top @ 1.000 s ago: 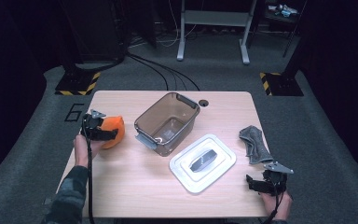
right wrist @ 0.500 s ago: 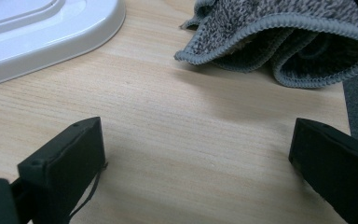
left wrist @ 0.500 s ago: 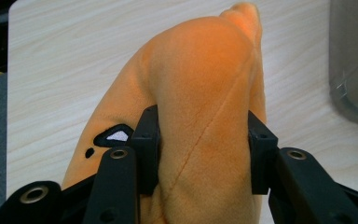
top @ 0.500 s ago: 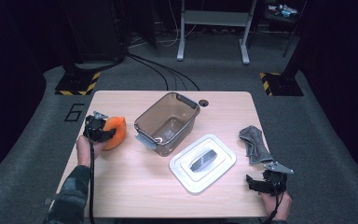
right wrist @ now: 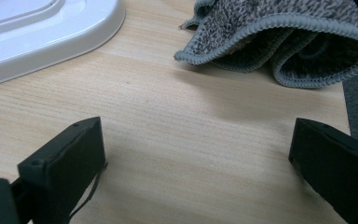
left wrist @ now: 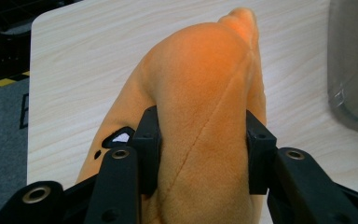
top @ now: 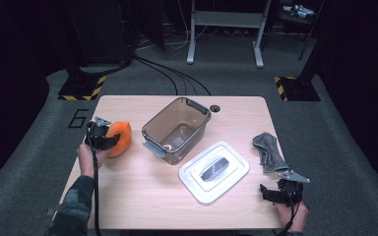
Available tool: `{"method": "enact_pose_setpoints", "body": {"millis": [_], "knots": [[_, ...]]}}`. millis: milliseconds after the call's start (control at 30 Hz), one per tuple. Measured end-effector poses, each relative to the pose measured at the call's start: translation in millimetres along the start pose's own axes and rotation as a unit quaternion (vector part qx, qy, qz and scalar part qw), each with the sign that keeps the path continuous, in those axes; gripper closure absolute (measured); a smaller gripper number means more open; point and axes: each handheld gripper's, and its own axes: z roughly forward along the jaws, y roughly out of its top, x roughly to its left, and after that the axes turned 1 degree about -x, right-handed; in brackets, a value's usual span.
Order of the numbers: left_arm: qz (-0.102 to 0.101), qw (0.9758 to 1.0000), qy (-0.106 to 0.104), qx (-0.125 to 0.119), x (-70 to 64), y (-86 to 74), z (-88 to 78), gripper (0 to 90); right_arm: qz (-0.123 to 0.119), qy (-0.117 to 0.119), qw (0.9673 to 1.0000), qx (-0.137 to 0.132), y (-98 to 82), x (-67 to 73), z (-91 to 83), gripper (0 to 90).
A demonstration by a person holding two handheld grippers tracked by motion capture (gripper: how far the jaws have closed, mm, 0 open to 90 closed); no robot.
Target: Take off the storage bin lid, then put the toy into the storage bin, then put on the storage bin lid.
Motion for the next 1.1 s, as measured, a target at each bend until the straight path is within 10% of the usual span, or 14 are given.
{"method": "enact_pose_setpoints", "body": {"millis": [1100], "knots": [[0.000,0.9977,0.009,-0.067,1.7,40.5,-45.0,59.1,0.000,0.000,1.0000,0.000,0.0,0.0,0.0,2.9]]}}
